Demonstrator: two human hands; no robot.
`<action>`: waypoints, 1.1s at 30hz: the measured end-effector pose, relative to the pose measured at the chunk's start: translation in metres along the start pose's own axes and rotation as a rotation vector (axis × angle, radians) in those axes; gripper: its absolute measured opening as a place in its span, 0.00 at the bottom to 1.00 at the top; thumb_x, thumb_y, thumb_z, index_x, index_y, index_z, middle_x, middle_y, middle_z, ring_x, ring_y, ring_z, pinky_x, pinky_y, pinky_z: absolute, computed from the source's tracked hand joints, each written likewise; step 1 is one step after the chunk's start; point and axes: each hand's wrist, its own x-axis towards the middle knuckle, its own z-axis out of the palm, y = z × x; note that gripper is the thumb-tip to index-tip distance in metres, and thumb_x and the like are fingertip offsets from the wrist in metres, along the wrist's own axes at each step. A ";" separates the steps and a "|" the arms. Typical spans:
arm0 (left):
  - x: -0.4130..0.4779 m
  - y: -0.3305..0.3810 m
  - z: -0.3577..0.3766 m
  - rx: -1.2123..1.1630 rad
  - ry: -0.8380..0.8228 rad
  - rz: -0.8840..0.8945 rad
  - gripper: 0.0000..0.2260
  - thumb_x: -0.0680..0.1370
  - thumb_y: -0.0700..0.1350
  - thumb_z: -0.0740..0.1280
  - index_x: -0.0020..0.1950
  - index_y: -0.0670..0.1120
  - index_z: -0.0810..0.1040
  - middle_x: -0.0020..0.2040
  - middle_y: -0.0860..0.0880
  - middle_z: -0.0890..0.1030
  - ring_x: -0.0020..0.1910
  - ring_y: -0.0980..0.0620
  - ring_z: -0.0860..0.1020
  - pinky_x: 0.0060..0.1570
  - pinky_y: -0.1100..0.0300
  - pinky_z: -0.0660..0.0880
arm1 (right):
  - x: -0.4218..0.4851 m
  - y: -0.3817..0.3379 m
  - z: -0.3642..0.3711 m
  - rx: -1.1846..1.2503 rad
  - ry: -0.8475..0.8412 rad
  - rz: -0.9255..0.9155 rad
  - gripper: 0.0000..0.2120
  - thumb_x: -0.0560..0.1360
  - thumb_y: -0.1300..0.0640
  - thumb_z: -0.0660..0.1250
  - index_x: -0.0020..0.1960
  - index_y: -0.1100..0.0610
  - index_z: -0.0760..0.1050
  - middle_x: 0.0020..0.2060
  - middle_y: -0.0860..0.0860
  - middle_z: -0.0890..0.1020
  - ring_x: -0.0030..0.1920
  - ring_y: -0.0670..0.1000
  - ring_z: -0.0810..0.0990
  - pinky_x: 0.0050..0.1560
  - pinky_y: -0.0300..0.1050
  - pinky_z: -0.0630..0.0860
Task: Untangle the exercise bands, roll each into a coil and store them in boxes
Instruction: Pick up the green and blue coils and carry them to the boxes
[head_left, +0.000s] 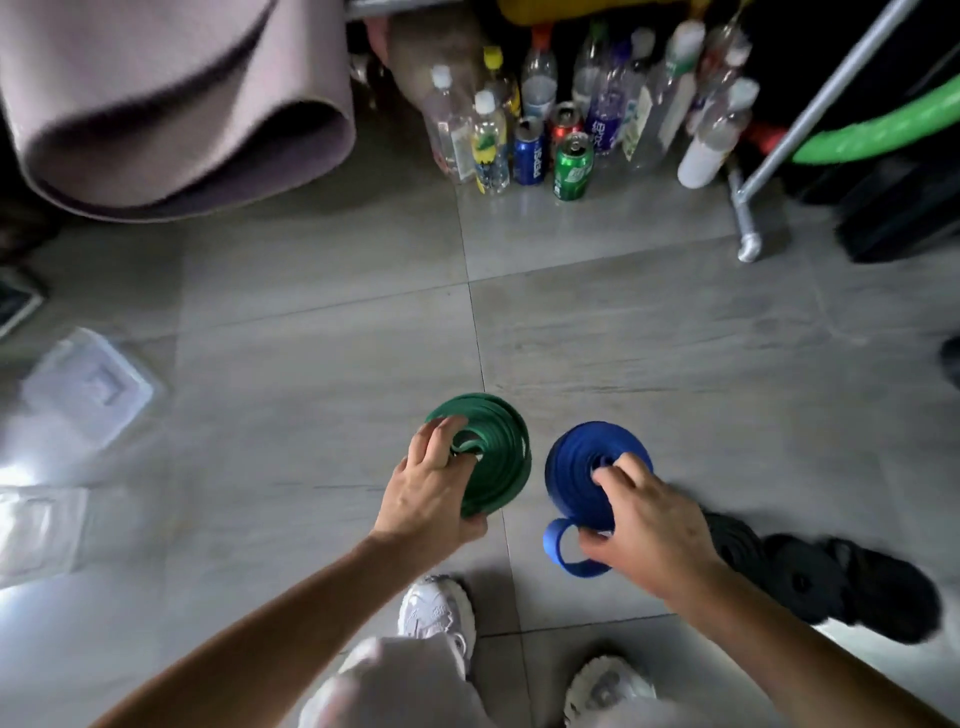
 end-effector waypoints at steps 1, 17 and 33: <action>-0.015 0.007 -0.031 -0.023 0.018 -0.020 0.24 0.62 0.52 0.73 0.56 0.47 0.78 0.71 0.47 0.60 0.68 0.47 0.56 0.55 0.50 0.75 | -0.008 -0.014 -0.030 0.005 -0.008 -0.001 0.25 0.46 0.48 0.80 0.37 0.58 0.77 0.33 0.51 0.76 0.21 0.53 0.74 0.20 0.37 0.58; -0.357 -0.007 -0.353 -0.238 0.198 -0.433 0.30 0.64 0.56 0.70 0.65 0.50 0.73 0.75 0.51 0.50 0.72 0.52 0.47 0.63 0.56 0.68 | -0.154 -0.324 -0.319 -0.112 -0.265 -0.280 0.27 0.64 0.42 0.67 0.59 0.53 0.72 0.51 0.48 0.73 0.44 0.54 0.80 0.33 0.43 0.66; -0.643 -0.352 -0.398 -0.218 0.211 -0.696 0.30 0.67 0.58 0.68 0.66 0.49 0.74 0.73 0.52 0.55 0.72 0.50 0.49 0.61 0.56 0.73 | -0.207 -0.734 -0.206 -0.085 -0.296 -0.456 0.26 0.67 0.41 0.68 0.60 0.52 0.72 0.56 0.48 0.74 0.48 0.52 0.80 0.38 0.43 0.70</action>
